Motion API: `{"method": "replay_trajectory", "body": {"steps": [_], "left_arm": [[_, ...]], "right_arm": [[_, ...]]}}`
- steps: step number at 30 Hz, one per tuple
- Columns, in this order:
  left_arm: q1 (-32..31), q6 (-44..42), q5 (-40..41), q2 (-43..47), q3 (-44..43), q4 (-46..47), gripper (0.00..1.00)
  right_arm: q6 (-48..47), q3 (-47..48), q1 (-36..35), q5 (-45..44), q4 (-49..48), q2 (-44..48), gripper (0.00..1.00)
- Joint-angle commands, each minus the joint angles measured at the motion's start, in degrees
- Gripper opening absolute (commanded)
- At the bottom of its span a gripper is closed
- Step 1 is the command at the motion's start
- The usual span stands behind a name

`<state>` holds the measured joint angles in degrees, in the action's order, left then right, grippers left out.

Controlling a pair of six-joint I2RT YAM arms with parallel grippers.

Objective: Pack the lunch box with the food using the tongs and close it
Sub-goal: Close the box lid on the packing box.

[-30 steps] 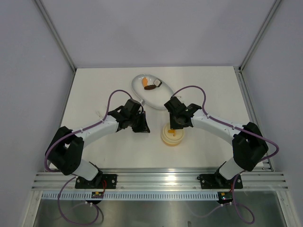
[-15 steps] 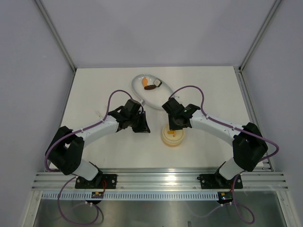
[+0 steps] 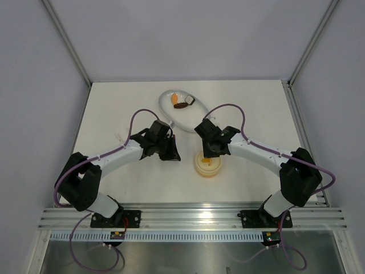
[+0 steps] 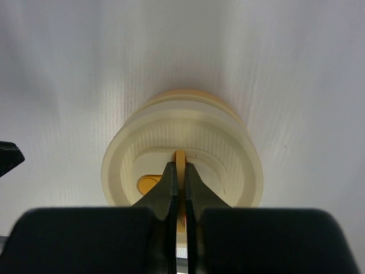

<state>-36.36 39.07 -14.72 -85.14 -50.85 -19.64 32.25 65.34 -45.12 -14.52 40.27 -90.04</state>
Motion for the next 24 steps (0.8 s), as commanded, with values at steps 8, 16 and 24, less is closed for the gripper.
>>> {"method": "replay_trajectory", "body": {"steps": [8,16,24], "left_arm": [[0.32,0.57,-1.01,-0.19,-0.39,3.11,0.00],[1.55,-0.57,-1.71,-7.22,-6.62,3.99,0.00],[2.26,3.81,-7.51,-20.22,-15.85,10.13,0.00]], "right_arm": [[1.59,-3.20,-0.93,-0.07,-3.35,-0.84,0.00],[2.20,-7.95,-0.84,3.18,-8.27,-0.31,0.00],[-0.17,-7.95,-1.02,6.26,-9.68,0.74,0.00]]}}
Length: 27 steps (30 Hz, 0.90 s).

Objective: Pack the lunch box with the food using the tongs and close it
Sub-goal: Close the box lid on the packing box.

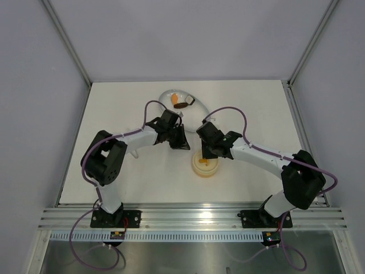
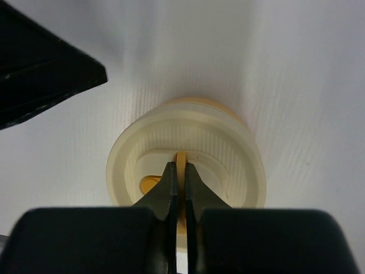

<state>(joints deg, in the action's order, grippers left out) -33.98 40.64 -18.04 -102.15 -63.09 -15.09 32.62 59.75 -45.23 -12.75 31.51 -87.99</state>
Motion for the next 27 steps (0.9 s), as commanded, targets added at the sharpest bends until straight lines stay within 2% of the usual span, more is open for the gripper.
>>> {"method": "replay_trajectory", "body": {"steps": [1,4,10,15,21,24,27], "left_arm": [[-0.12,2.51,-5.06,-4.10,-3.97,6.21,0.00],[-0.21,2.25,-5.77,-6.30,-4.24,7.44,0.00],[-0.21,2.51,-13.76,-8.68,-3.10,13.06,0.00],[-1.35,5.06,-21.15,-10.79,-1.60,19.49,0.00],[-3.64,5.58,-21.33,-8.96,3.49,21.94,0.00],[-3.73,6.47,-21.24,-6.50,7.62,24.32,0.00],[-3.82,6.64,-20.63,-4.47,10.35,25.28,0.00]], "right_arm": [[-1.06,-2.35,-0.91,5.10,-0.92,-1.14,0.00],[-3.08,-2.97,-1.09,6.85,-0.92,-0.08,0.00],[-6.42,-6.48,-1.09,10.64,-2.33,1.59,0.00],[-8.01,-7.27,-1.09,9.94,-2.59,2.38,0.00],[-7.93,-6.31,-1.00,5.99,-2.24,1.50,0.00],[-3.55,-4.47,-0.73,0.99,0.04,-0.34,0.00],[-0.73,-2.71,-0.82,1.15,0.58,-2.01,0.00]]}}
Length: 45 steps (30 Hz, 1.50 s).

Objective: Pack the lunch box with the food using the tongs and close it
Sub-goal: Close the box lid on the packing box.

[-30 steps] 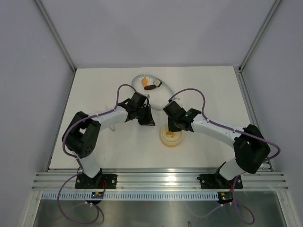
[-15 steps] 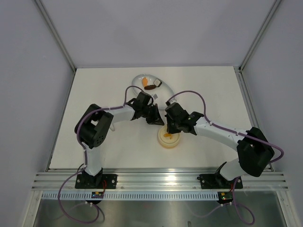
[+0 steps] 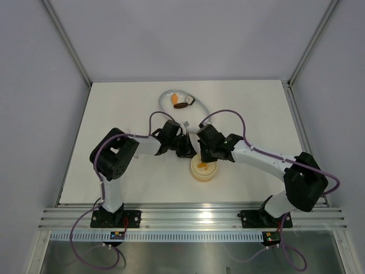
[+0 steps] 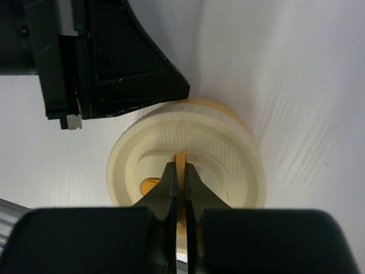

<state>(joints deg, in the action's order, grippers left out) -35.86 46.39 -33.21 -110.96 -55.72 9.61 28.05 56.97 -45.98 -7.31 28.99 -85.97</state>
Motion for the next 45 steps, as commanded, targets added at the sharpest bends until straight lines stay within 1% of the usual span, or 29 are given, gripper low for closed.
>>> {"method": "replay_trajectory", "body": {"steps": [1,5,8,11,16,24,27,30,34,35,39,40,41,43,45], "left_arm": [[-1.94,1.07,-5.55,4.61,3.51,0.94,0.00],[-2.46,2.29,-5.20,6.45,6.06,2.69,0.00],[-2.55,3.53,-4.85,8.03,8.35,4.63,0.00],[-2.55,3.53,-4.14,9.52,9.67,4.63,0.00],[-2.81,3.62,-3.88,9.62,10.99,4.98,0.00],[-3.69,3.88,-3.26,10.23,12.83,5.51,0.00],[-3.69,2.83,-1.86,11.55,13.71,3.85,0.00],[-3.69,1.42,0.77,14.62,14.67,0.69,0.00],[-3.08,-0.07,6.91,20.77,15.56,-5.80,0.00],[-2.99,0.36,7.54,23.30,15.65,-6.52,0.00],[-2.99,2.82,10.26,27.98,15.30,-9.42,0.00],[-2.99,3.78,13.23,29.03,15.12,-10.13,0.00],[-2.90,4.23,15.35,30.17,14.86,-11.87,0.01],[-2.90,3.89,19.48,32.03,13.89,-15.21,0.16],[-2.99,2.40,20.55,30.99,10.74,-17.68,0.35]], "right_arm": [[4.55,0.33,0.01,-4.29,2.83,-4.11,0.00],[6.48,1.47,0.01,-4.64,2.38,-4.38,0.00],[7.54,3.14,0.01,-6.66,3.43,-5.16,0.00],[8.07,5.51,0.01,-9.12,5.28,-6.57,0.00],[9.12,9.56,0.01,-13.78,7.13,-9.12,0.00],[8.69,11.76,0.27,-15.28,4.68,-10.53,0.00],[6.75,10.45,0.36,-14.13,1.51,-9.30,0.00],[6.31,10.62,0.36,-14.13,1.94,-9.47,0.00],[8.24,10.18,0.36,-14.66,3.26,-9.65,0.00],[8.94,10.00,0.27,-14.57,3.26,-9.48,0.00],[9.83,8.51,0.27,-12.73,1.94,-9.04,0.00],[9.91,8.60,0.27,-12.47,2.12,-8.86,0.00],[10.18,8.51,0.36,-12.29,2.21,-8.95,0.00],[10.01,8.51,0.27,-11.59,2.30,-8.60,0.00],[9.39,8.68,0.27,-10.54,2.47,-8.07,0.11]]}}
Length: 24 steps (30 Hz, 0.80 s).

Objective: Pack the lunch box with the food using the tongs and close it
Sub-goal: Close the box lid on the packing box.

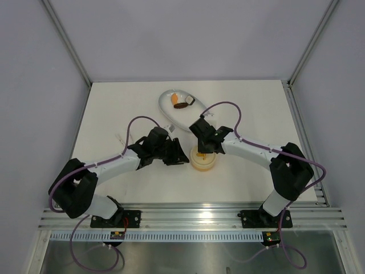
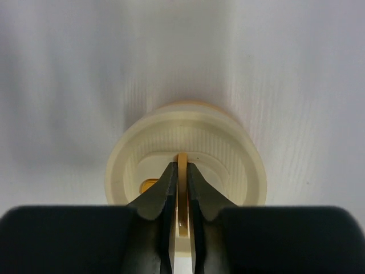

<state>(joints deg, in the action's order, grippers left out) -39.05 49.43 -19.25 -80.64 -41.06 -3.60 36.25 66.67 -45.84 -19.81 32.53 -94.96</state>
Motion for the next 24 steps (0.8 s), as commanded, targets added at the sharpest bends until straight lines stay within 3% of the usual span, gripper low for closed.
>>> {"method": "replay_trajectory", "body": {"steps": [1,2,5,7,10,13,15,19,24], "left_arm": [[0.20,-2.22,6.41,-0.04,-5.07,-6.32,0.43],[0.20,-2.75,6.24,-0.65,-7.00,-7.03,0.44],[0.11,-2.94,5.62,-1.80,-8.16,-6.95,0.45],[-0.41,-3.63,6.67,-1.19,-8.77,-7.39,0.44],[-3.21,-7.31,12.88,0.04,-12.63,-12.47,0.44],[-6.38,-10.92,20.18,-0.39,-18.85,-20.03,0.45],[-8.31,-12.68,24.49,-1.97,-23.34,-24.50,0.53],[-12.00,-15.67,27.94,-5.22,-28.10,-27.69,0.68],[-15.35,-19.62,28.47,-13.73,-36.98,-31.81,0.69]], "right_arm": [[1.10,-0.93,0.14,1.97,-0.90,1.87,0.18],[0.93,-0.85,0.14,1.80,-0.46,2.49,0.29],[0.49,0.20,0.14,-0.56,1.74,5.83,0.46],[0.66,0.47,0.23,-2.67,3.93,8.98,0.51],[0.75,-0.58,1.71,-5.67,5.34,13.81,0.54],[0.49,-4.26,7.32,-2.70,3.95,17.60,0.57],[-0.12,-7.43,11.11,2.48,3.07,18.23,0.58],[-1.36,-10.60,17.62,11.71,1.22,16.05,0.63],[-1.18,-11.74,18.60,14.89,0.25,13.48,0.64]]}}
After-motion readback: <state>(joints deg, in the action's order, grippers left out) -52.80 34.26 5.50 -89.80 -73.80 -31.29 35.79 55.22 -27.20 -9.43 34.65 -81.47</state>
